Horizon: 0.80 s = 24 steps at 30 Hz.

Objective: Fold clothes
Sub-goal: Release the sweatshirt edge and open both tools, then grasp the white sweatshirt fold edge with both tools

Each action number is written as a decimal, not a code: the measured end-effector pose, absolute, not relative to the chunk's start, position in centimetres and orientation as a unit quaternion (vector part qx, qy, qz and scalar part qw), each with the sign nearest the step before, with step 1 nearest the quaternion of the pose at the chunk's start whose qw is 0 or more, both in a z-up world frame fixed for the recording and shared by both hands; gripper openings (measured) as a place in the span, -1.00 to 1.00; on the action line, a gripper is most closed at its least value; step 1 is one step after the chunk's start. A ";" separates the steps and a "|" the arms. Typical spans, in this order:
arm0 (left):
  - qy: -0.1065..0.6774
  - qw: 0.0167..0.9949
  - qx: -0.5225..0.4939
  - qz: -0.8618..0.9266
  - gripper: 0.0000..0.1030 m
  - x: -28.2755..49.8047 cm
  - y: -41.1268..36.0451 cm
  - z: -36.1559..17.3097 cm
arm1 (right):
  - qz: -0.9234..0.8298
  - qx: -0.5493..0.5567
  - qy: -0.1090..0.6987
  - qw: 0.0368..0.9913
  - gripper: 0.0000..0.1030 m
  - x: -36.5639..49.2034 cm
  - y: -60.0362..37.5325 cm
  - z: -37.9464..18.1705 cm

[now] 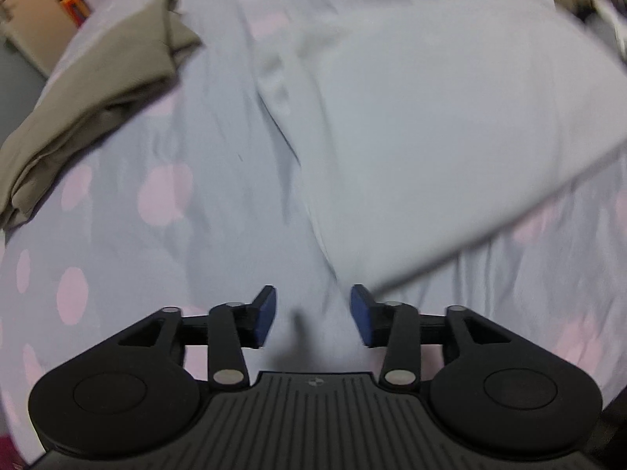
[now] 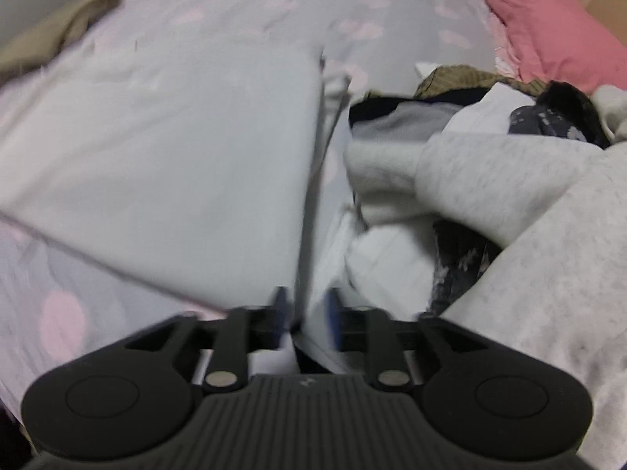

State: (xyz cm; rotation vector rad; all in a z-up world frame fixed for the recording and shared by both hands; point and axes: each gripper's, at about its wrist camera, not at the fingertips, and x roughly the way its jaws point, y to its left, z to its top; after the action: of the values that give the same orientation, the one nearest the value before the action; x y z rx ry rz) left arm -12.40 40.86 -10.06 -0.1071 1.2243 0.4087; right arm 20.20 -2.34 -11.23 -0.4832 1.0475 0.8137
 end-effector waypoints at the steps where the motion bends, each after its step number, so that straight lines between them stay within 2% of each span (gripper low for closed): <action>1: 0.552 0.807 -0.069 0.197 -0.12 -12.4 41.4 -9.5 | 0.376 -0.201 0.483 0.765 -0.20 20.5 -2.4 -10.9; 3: 0.521 0.821 -0.105 0.209 -0.02 -12.0 42.2 -8.7 | 0.376 -0.164 0.491 0.768 -0.19 21.0 -2.1 -10.7; 7: 0.495 0.823 -0.152 0.235 -0.02 -9.9 43.2 -8.8 | 0.374 -0.105 0.514 0.765 -0.08 22.4 -1.2 -11.2; 10: 0.491 0.817 -0.169 0.251 -0.02 -8.7 43.6 -9.3 | 0.356 -0.069 0.529 0.767 0.01 23.5 -0.6 -11.5; 16: 0.488 0.793 -0.239 0.276 0.01 -7.0 45.4 -11.4 | 0.334 -0.020 0.554 0.762 0.03 25.8 0.7 -13.2; 19: 0.505 0.782 -0.242 0.276 0.02 -6.4 45.7 -12.9 | 0.325 -0.010 0.559 0.763 0.04 26.5 1.3 -14.2; 24: 0.525 0.774 -0.228 0.270 0.24 -6.4 45.7 -15.1 | 0.310 0.006 0.577 0.756 0.09 27.7 1.5 -16.1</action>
State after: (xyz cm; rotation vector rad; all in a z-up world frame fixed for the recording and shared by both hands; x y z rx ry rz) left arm -6.38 45.74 -15.08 -0.4932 1.1366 0.5848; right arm 27.69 1.45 -16.09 0.0124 1.2589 0.6751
